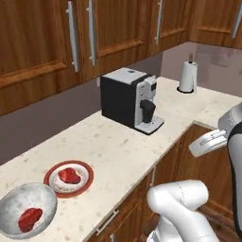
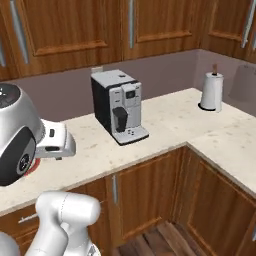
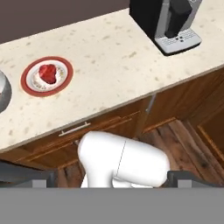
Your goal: Place one of the steaks on the plate and the other in the bowl. Then place the bowl in the fridge.
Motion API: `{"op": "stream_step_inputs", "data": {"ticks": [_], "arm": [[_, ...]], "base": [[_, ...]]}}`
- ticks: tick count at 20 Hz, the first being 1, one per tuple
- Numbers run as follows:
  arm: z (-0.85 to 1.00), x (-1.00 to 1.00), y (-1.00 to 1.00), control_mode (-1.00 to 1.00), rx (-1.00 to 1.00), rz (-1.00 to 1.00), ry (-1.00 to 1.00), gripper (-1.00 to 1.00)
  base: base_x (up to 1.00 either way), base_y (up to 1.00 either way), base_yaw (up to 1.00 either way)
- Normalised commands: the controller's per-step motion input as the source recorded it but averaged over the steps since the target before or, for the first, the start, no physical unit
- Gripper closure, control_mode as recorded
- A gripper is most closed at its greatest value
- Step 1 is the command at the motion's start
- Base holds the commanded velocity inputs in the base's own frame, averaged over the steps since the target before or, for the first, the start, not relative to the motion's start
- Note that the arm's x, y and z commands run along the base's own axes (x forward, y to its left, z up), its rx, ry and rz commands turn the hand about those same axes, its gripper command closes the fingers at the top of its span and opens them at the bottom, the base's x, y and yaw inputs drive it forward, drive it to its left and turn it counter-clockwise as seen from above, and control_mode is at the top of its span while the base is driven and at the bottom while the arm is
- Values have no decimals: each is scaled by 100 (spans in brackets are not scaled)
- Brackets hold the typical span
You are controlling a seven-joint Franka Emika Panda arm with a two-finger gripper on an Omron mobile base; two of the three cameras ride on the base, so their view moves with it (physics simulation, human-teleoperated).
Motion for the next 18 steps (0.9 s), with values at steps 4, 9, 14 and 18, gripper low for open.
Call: {"op": "stream_step_inputs", "data": {"ticks": [4, 9, 14, 18], "arm": [[0, 0, 0, 100, 0, 0, 0, -100], [0, 0, 0, 100, 0, 0, 0, -100], [0, 0, 0, 100, 0, 0, 0, -100], [0, 0, 0, 100, 0, 0, 0, -100]], "base": [[0, 0, -100], [0, 0, -100], [0, 0, -100], [0, 0, -100]]}}
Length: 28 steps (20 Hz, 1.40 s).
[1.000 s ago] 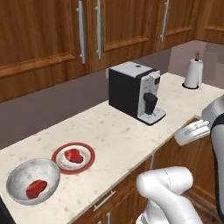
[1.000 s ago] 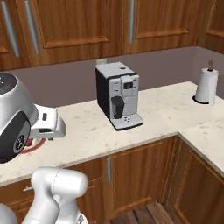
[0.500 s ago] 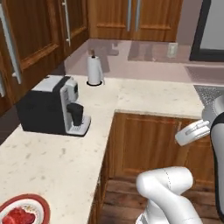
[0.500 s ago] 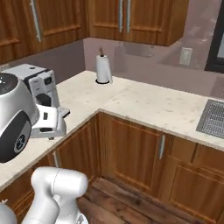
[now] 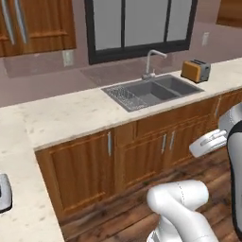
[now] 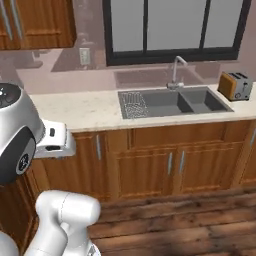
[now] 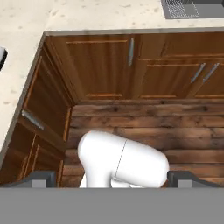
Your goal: Place one of the steaks on the plate and the other in the bowl. Then place the bowl in the fridge.
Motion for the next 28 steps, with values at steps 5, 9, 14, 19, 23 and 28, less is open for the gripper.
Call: {"op": "stream_step_inputs", "data": {"ticks": [5, 9, 14, 19, 23, 28], "arm": [[0, 0, 0, 100, 0, 0, 0, -100], [0, 0, 0, 100, 0, 0, 0, -100], [0, 0, 0, 100, 0, 0, 0, -100], [0, 0, 0, 100, 0, 0, 0, -100], [0, 0, 0, 100, 0, 0, 0, -100], [0, 0, 0, 100, 0, 0, 0, -100]], "base": [[0, 0, -100], [0, 0, -100], [0, 0, -100], [0, 0, -100], [0, 0, -100], [0, 0, -100]]}}
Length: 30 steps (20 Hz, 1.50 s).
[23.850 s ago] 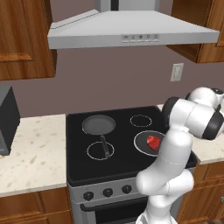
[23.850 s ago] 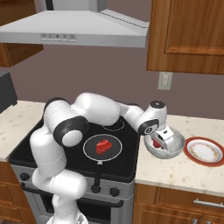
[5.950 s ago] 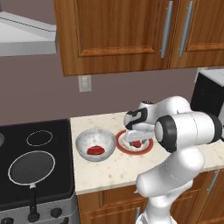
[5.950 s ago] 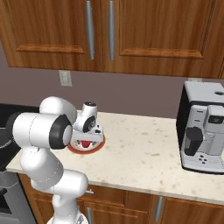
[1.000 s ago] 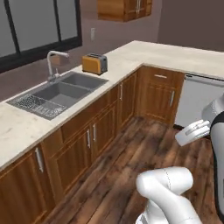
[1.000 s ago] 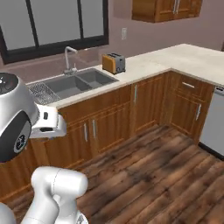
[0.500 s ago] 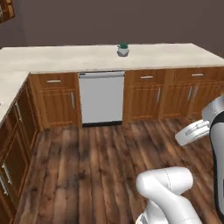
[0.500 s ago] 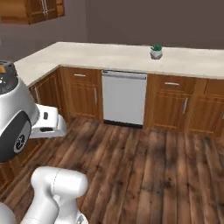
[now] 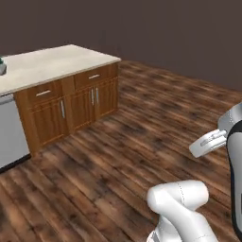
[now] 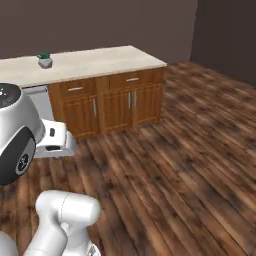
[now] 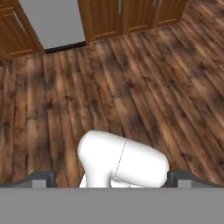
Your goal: Place one of the steaks on the plate and the other in the bowl. Then place the bowl in the fridge.
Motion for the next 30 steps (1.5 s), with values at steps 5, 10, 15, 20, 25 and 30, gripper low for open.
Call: {"op": "stream_step_inputs", "data": {"ticks": [5, 10, 15, 20, 25, 30], "arm": [[0, 0, 0, 100, 0, 0, 0, -100], [0, 0, 0, 100, 0, 0, 0, -100], [0, 0, 0, 100, 0, 0, 0, -100], [0, 0, 0, 100, 0, 0, 0, -100], [0, 0, 0, 100, 0, 0, 0, -100], [0, 0, 0, 100, 0, 0, 0, -100]], "base": [[0, 0, -100], [2, 5, -100], [97, 93, -62], [94, 100, -33], [96, 100, -6], [100, 100, -19]]}}
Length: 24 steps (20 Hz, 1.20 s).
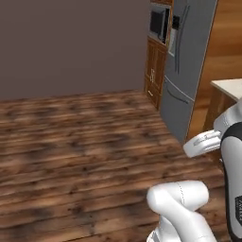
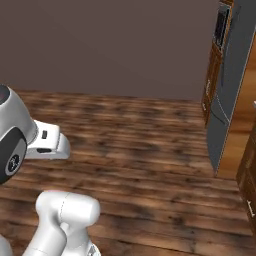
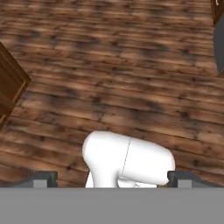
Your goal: Place one of the steaks on the plate and the other in the bowl. Then place the bowl in the fridge.
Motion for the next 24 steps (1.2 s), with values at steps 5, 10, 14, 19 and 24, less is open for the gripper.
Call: {"op": "stream_step_inputs", "data": {"ticks": [5, 10, 14, 19, 24], "arm": [[0, 0, 0, 100, 0, 0, 0, -100], [0, 0, 0, 100, 0, 0, 0, -100], [0, 0, 0, 100, 0, 0, 0, -100], [0, 0, 0, 100, 0, 0, 0, -100], [0, 0, 0, 100, 0, 0, 0, -100]], "base": [[98, 100, -42], [60, 68, -78], [43, 54, -86], [40, 60, -81], [57, 80, -73]]}}
